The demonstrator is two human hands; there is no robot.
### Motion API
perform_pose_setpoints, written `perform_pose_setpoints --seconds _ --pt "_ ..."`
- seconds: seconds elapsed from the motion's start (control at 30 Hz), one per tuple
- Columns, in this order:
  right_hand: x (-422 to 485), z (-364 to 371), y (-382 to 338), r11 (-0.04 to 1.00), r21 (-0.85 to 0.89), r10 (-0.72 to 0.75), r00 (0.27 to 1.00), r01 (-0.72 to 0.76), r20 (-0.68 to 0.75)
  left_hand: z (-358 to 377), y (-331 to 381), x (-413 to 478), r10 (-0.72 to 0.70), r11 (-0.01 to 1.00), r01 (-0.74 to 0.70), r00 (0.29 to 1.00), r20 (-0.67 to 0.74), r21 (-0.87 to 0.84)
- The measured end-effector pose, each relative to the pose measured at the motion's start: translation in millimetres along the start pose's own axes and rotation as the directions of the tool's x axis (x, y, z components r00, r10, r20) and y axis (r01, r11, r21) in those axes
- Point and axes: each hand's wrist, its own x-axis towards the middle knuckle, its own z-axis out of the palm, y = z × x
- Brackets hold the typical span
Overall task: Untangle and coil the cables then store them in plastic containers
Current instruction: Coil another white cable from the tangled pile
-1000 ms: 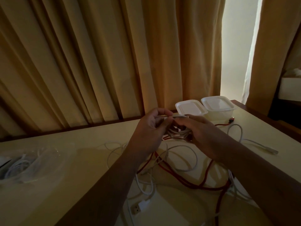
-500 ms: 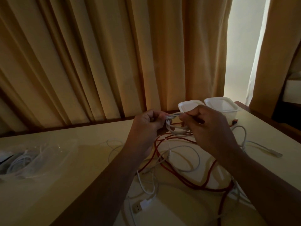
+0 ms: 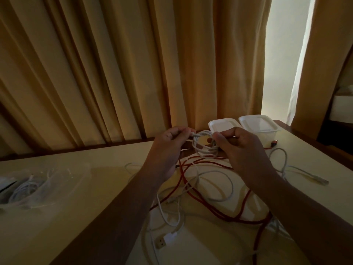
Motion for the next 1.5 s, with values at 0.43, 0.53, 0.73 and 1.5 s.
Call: perform_pose_setpoints --seconds 0.43,0.53,0.73,1.5 --pt "15 64 -30 0.984 -0.135 -0.08 0.97 0.113 0.229 -71 54 -25 0.271 0.845 -0.245 0.963 0.016 0.476" --pt "13 118 -41 0.965 -0.132 -0.171 0.923 0.228 0.346 -121 63 -45 0.29 0.843 -0.201 0.951 -0.106 0.499" --pt "-9 223 -56 0.934 -0.029 -0.292 0.808 0.355 0.512 -212 67 -94 0.274 0.846 -0.066 0.906 -0.324 0.529" --pt "-16 296 -27 0.716 -0.405 -0.061 0.629 0.569 0.775 -332 12 -32 0.128 0.074 0.256 0.956 -0.264 0.964"
